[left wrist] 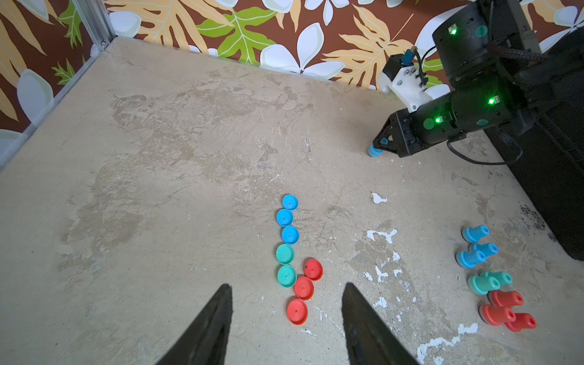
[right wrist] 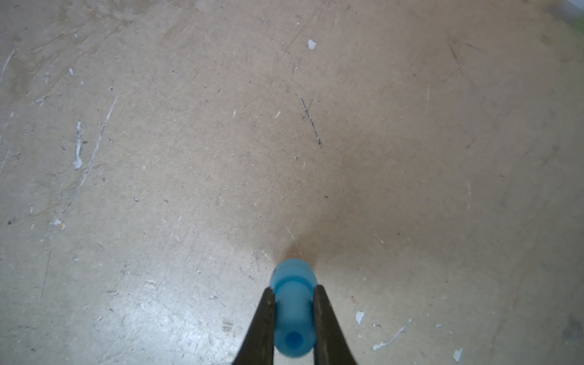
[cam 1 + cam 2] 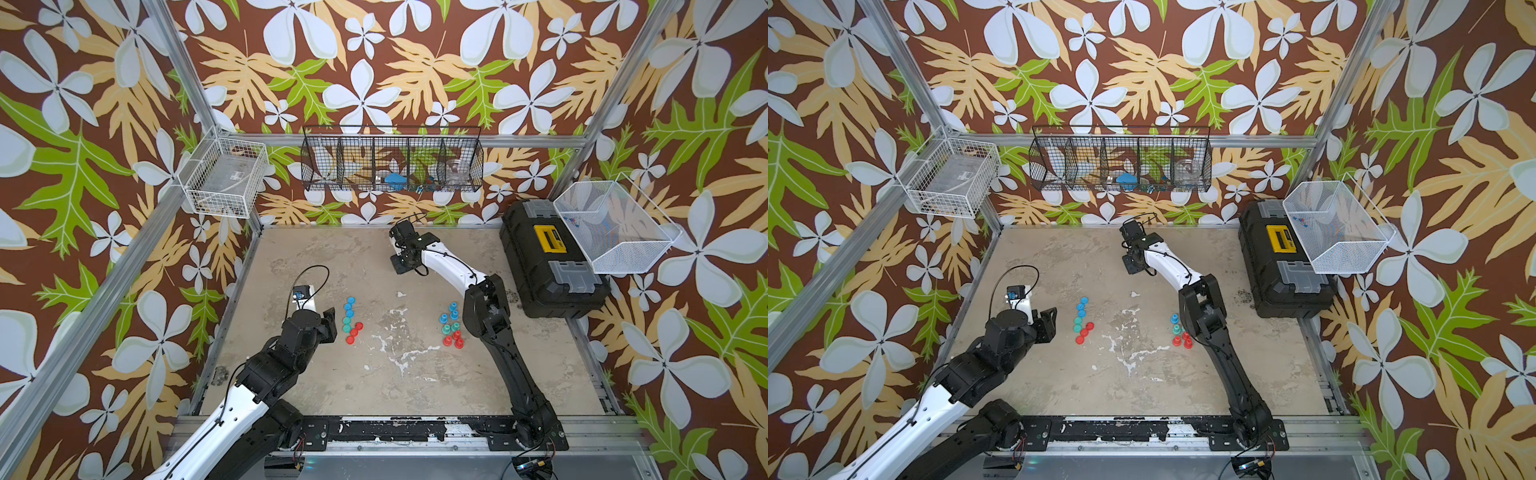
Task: Close the stamp cap
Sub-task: Place the stamp at the center of the board.
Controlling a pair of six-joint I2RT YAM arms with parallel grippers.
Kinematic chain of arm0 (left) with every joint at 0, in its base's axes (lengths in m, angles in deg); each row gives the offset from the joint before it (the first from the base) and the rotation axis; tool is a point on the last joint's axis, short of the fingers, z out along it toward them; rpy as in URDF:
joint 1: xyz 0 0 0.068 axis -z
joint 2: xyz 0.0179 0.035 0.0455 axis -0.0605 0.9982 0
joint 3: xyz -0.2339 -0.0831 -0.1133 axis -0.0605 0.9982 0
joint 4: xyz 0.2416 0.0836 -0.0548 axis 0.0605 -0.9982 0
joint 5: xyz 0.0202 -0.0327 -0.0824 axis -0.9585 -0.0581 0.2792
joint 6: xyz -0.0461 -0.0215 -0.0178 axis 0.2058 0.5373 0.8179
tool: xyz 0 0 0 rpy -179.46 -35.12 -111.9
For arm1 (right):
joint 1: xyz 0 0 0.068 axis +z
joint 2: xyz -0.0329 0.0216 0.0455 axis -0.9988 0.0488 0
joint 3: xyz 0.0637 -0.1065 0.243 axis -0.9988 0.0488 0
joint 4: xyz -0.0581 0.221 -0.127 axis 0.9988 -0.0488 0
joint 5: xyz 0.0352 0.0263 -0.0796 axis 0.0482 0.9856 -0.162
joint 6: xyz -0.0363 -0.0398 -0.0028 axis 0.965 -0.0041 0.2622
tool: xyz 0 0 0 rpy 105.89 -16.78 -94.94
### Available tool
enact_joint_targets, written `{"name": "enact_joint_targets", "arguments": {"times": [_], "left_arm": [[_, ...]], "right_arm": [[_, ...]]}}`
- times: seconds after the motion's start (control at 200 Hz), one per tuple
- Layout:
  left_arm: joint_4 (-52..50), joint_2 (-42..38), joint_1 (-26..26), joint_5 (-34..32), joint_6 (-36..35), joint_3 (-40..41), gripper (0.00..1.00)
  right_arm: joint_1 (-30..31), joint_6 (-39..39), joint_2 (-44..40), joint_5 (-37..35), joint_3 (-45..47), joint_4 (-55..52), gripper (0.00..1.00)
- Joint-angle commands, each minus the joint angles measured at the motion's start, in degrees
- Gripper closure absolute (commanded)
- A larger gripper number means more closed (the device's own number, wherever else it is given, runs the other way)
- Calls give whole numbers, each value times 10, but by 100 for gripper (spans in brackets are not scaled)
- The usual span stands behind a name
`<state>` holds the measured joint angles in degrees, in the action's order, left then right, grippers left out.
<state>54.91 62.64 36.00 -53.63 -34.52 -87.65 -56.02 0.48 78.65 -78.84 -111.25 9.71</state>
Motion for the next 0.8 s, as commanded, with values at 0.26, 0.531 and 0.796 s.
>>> {"name": "enact_joint_targets", "arguments": {"times": [0.26, 0.531, 0.796], "left_arm": [[5, -1, -1, -2, 3, 0, 42], [5, 0, -1, -3, 2, 0, 42], [5, -1, -1, -3, 2, 0, 42]], "right_arm": [[1, -7, 2, 14, 6, -6, 91], [1, -8, -2, 12, 10, -7, 84], [1, -7, -5, 10, 10, -11, 69]]}}
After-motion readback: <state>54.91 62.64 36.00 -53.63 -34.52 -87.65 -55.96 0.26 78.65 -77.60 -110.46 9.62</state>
